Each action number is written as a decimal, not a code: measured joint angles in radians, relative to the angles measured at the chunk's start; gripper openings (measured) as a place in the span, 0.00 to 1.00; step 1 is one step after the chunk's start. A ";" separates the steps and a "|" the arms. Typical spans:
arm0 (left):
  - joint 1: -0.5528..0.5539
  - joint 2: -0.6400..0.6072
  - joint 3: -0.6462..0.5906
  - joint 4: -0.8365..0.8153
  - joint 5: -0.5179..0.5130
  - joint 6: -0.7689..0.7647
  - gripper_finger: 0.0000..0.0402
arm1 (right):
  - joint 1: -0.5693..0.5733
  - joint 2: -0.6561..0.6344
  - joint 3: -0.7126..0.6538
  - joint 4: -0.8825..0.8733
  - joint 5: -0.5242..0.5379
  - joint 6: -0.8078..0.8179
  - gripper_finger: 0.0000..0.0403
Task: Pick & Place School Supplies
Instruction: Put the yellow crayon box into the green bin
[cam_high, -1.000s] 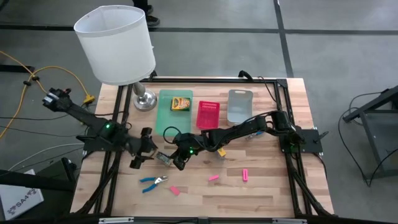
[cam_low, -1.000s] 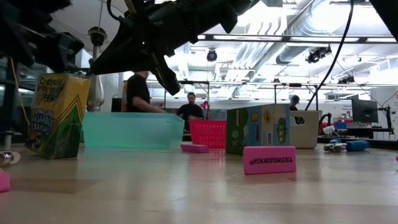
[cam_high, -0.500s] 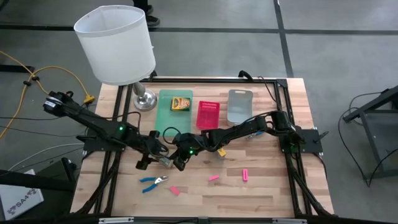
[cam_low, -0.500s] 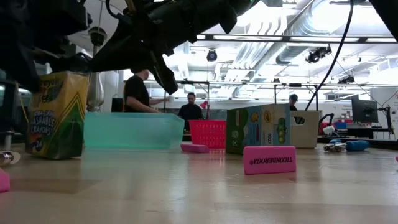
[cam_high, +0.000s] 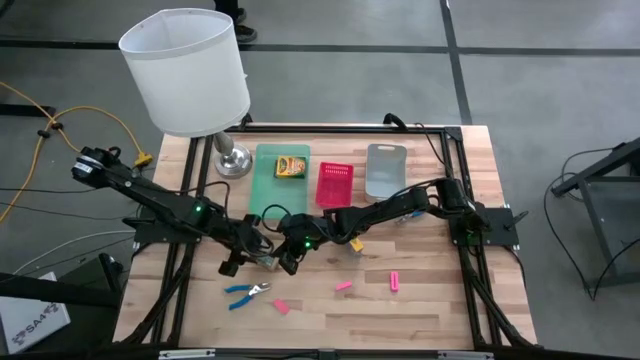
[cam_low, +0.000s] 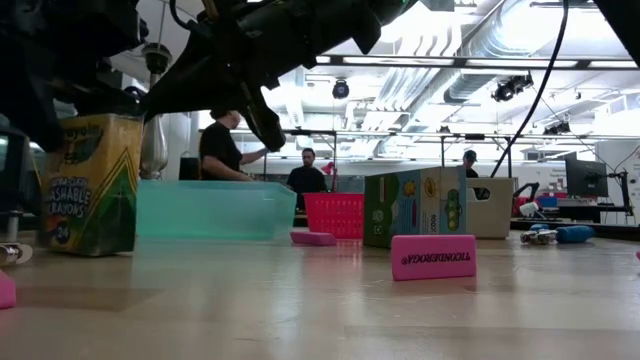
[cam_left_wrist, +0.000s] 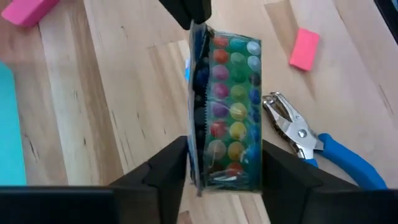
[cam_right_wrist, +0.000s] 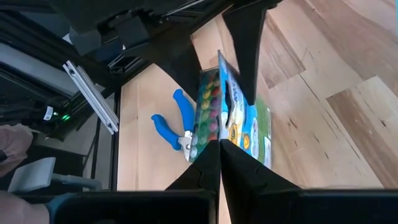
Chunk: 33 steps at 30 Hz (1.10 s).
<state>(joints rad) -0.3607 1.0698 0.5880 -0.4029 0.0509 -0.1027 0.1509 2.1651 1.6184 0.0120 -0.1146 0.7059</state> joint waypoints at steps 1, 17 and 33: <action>0.000 0.000 0.000 0.000 0.000 -0.004 0.38 | 0.000 0.000 0.000 0.000 0.000 0.000 0.01; 0.000 0.000 0.000 -0.001 0.010 -0.034 0.25 | 0.000 0.000 0.000 0.001 -0.025 -0.003 0.14; 0.000 0.000 0.000 0.002 -0.003 -0.079 0.25 | -0.060 0.000 0.000 0.000 -0.207 0.023 0.41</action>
<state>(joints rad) -0.3607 1.0695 0.5880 -0.4006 0.0480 -0.1819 0.0909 2.1651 1.6184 0.0124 -0.3214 0.7289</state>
